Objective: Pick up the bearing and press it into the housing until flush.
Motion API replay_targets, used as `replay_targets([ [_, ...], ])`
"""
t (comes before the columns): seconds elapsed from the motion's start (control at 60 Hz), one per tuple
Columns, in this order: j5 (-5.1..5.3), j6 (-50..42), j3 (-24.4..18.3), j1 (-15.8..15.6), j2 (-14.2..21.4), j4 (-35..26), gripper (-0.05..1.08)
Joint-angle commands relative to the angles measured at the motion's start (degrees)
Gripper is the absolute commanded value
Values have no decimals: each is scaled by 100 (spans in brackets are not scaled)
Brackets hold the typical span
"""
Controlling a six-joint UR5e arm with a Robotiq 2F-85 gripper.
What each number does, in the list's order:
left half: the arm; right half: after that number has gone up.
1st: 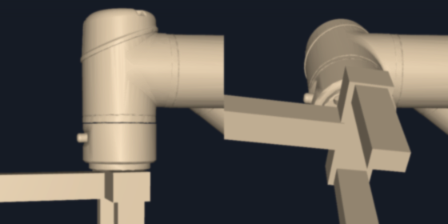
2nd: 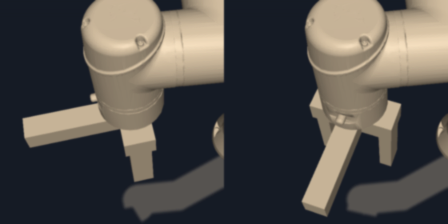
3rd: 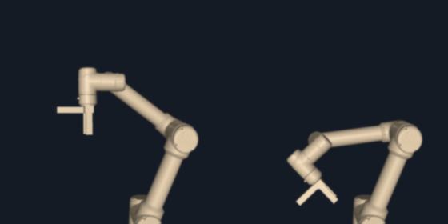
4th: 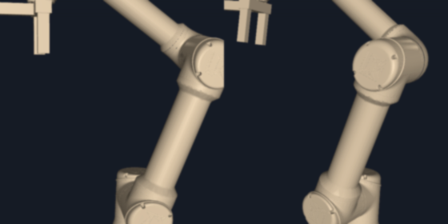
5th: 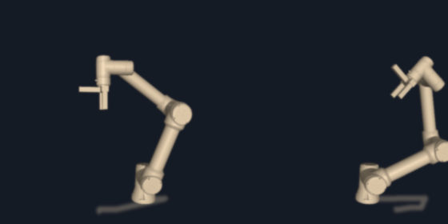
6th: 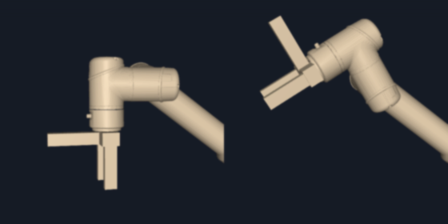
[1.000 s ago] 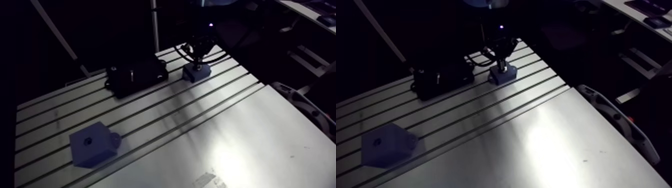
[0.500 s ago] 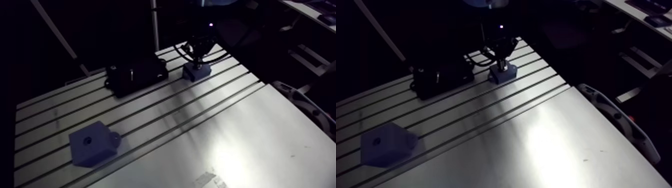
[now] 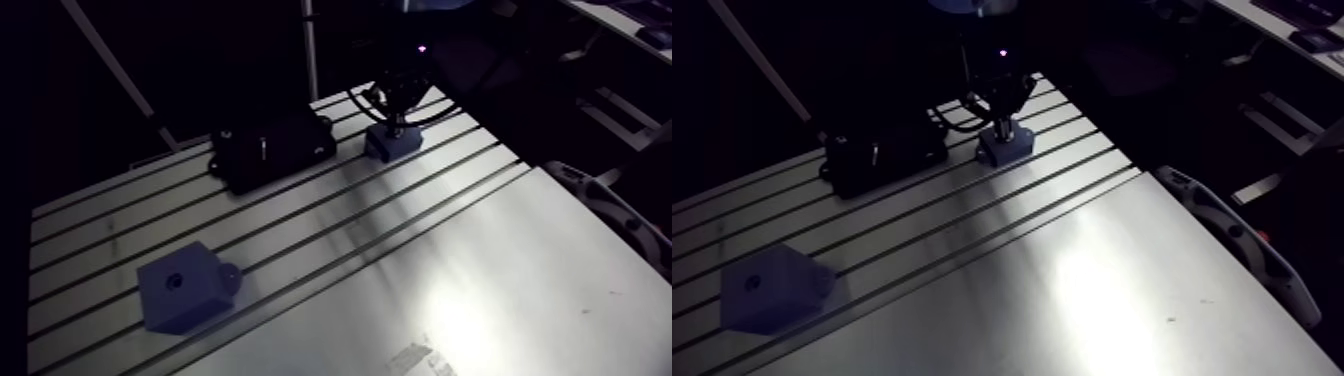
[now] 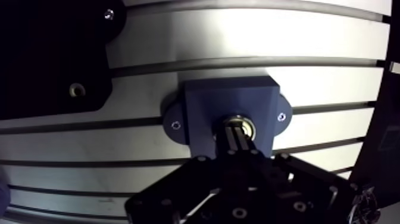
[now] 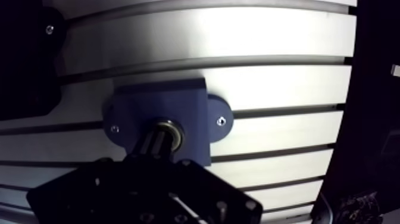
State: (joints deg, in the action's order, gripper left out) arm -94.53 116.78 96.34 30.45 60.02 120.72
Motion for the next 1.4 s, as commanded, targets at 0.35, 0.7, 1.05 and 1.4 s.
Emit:
replay_targets([
  [0.35, -9, 34, 12, -2, 15, 0, 108],
  [0.7, 0, 41, 3, 6, -3, 8, 108],
  [1.05, 0, 51, -5, 6, 5, 0, 108],
  [1.4, -9, 60, -41, 6, -4, 0, 108],
])
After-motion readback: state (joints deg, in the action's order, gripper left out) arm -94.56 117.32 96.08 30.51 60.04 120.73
